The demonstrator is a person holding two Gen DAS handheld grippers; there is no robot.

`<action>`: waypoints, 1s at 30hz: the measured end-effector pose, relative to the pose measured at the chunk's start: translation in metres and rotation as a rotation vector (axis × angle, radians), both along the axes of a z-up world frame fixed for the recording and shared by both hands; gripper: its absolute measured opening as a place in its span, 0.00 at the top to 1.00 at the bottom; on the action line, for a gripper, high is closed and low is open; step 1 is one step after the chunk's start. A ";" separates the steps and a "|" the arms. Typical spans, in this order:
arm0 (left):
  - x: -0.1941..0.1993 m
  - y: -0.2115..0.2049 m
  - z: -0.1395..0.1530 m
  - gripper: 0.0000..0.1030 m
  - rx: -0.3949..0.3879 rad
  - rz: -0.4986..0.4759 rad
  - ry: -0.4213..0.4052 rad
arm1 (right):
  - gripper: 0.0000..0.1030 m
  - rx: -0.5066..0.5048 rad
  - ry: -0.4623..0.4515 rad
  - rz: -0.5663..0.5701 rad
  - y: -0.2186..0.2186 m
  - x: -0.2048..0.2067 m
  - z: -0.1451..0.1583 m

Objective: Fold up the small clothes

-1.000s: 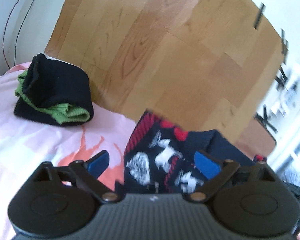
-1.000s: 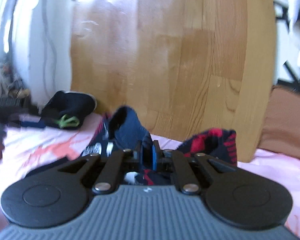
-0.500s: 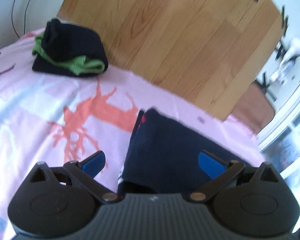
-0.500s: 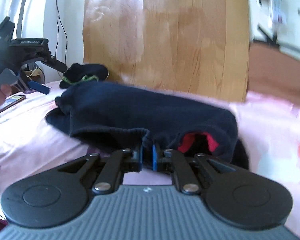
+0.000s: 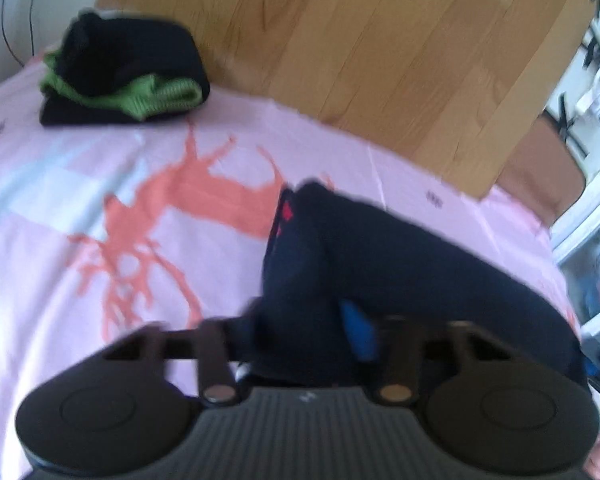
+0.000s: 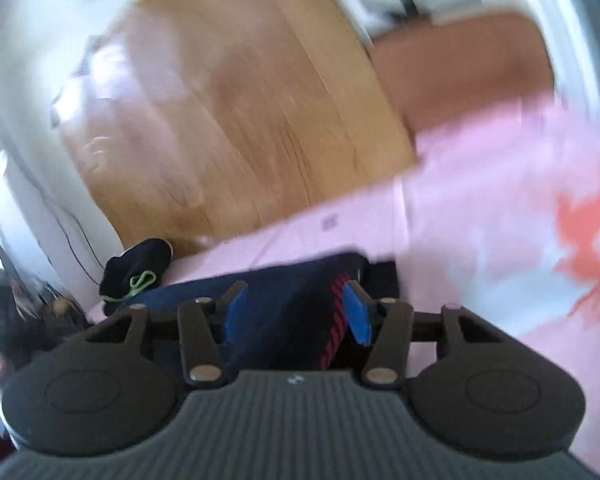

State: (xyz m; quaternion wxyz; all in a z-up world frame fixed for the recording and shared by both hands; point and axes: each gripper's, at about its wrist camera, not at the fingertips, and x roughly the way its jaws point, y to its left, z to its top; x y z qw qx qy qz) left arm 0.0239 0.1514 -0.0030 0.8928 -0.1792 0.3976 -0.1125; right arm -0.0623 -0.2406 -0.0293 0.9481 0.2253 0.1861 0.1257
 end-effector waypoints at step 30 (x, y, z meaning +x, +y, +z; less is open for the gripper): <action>0.002 -0.079 0.041 0.63 0.264 -0.063 -0.157 | 0.62 -0.251 -0.015 0.124 0.061 0.049 0.012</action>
